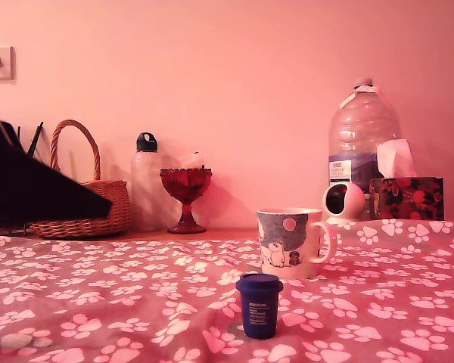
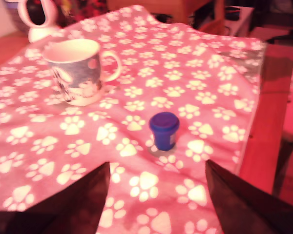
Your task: Pick the coffee capsule and then drop it inside the coffee cup in front of you
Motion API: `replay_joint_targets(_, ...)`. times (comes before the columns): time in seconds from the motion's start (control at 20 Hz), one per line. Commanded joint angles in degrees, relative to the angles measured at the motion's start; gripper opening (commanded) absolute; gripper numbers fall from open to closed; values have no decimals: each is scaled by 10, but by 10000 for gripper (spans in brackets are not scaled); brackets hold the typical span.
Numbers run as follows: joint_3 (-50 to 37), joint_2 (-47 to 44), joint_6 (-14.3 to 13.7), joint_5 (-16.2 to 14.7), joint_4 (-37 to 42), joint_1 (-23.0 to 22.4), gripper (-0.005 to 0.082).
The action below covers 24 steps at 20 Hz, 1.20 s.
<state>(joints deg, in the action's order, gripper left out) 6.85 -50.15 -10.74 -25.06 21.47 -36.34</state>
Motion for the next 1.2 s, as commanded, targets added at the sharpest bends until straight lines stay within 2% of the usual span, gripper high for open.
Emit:
replay_joint_targets(0.0, -1, -23, -9, -4, 12, -1, 564)
replay_joint_targets(0.15, 10, -68, -34, -13, 33, -1, 564)
replay_joint_targets(0.45, 70, -166, -47, -46, 34, -1, 551)
replay_joint_targets(0.6, 101, -219, -52, -47, 33, -3, 551)
replay_joint_targets(0.9, 170, -298, -85, -48, -28, -26, 551)
replay_joint_targets(1.15, 227, -348, -88, -48, -96, -32, 551)
